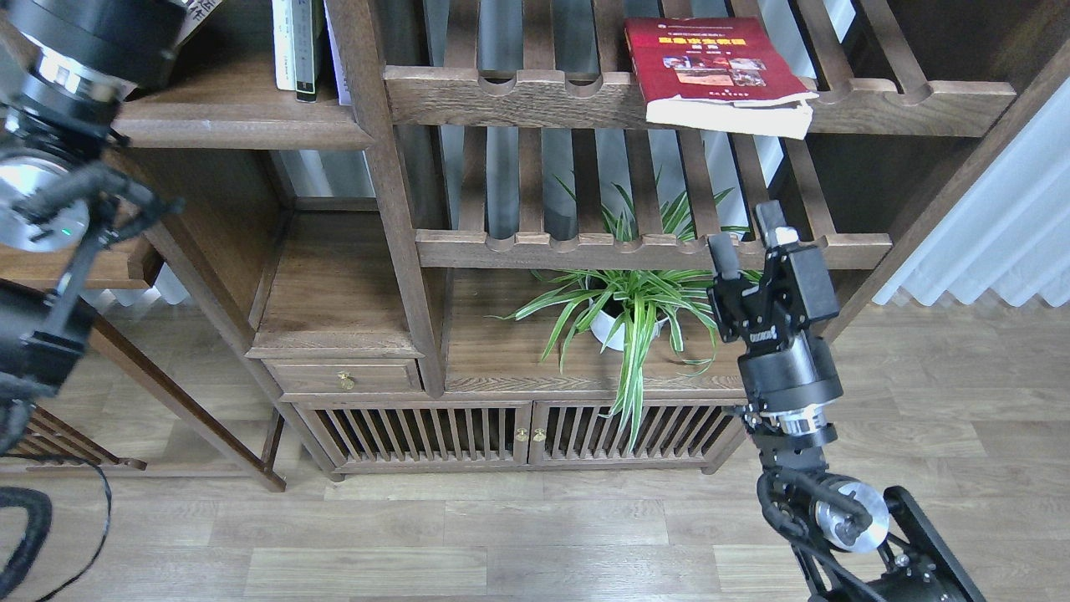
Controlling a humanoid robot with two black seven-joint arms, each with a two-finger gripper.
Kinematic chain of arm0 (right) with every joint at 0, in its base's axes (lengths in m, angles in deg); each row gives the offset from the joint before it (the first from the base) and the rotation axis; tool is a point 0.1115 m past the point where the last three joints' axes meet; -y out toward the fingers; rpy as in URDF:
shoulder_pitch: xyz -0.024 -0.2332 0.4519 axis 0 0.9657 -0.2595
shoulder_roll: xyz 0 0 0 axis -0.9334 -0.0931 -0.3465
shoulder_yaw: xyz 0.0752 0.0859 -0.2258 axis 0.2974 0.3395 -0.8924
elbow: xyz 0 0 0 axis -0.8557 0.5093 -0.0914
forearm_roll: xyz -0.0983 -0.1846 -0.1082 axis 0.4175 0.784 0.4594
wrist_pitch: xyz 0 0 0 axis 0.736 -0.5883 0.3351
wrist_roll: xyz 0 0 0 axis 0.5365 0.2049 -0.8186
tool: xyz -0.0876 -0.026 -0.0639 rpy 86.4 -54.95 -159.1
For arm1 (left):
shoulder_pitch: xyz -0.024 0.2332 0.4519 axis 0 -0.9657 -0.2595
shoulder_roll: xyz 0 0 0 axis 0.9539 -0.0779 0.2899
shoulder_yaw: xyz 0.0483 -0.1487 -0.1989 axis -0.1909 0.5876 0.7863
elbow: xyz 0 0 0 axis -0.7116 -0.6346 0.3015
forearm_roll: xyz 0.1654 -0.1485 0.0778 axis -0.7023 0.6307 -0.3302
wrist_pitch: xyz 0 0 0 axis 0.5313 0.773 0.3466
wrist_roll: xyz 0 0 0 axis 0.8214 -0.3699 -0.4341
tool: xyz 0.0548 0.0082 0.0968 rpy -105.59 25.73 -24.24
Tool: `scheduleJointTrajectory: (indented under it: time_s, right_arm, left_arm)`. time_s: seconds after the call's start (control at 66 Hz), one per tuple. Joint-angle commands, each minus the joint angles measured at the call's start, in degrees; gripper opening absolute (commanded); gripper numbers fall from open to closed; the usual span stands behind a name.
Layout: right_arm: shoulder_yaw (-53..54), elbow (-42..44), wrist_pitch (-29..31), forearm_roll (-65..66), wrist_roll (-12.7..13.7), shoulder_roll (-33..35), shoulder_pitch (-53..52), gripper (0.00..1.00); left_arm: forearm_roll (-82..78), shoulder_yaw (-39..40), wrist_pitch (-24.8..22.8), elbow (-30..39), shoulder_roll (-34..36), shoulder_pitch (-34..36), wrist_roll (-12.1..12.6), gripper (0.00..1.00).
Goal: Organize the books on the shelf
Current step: 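Move both grippers up toward the red book on the middle shelf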
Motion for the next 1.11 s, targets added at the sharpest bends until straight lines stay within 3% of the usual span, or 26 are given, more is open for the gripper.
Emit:
scheduleJointTrajectory:
  time_s: [0.0,0.227,0.47,0.621,1.091]
  right_arm:
    - [0.0,-0.8,0.0,0.0,0.0,-0.1,-1.8,0.90]
    - [-0.2,-0.7,0.0,0.1,0.1,-0.5,-2.3,0.90]
    - [-0.1,-0.4,0.0,0.2,0.1,0.6,-6.0,0.90]
    - [-1.1,-0.4,-6.9,0.3,0.1,0.2,-6.6,0.90]
    - [-3.1,0.4,-16.0,0.5,0.1,0.5,-11.7,0.90]
  left_arm:
    - [-0.2,-1.1,0.0,0.0,-5.1,-3.3,0.0,0.87]
    - [-3.5,-5.4,0.0,0.0,-15.7,-8.6,0.1,0.84]
    - [-4.4,-11.8,0.0,0.0,-15.7,-11.8,0.1,0.84]
    - [-4.5,-13.0,0.0,0.0,-15.7,-13.5,0.0,0.85]
    - [-4.5,-10.3,0.0,0.0,-15.7,-17.0,0.0,0.87]
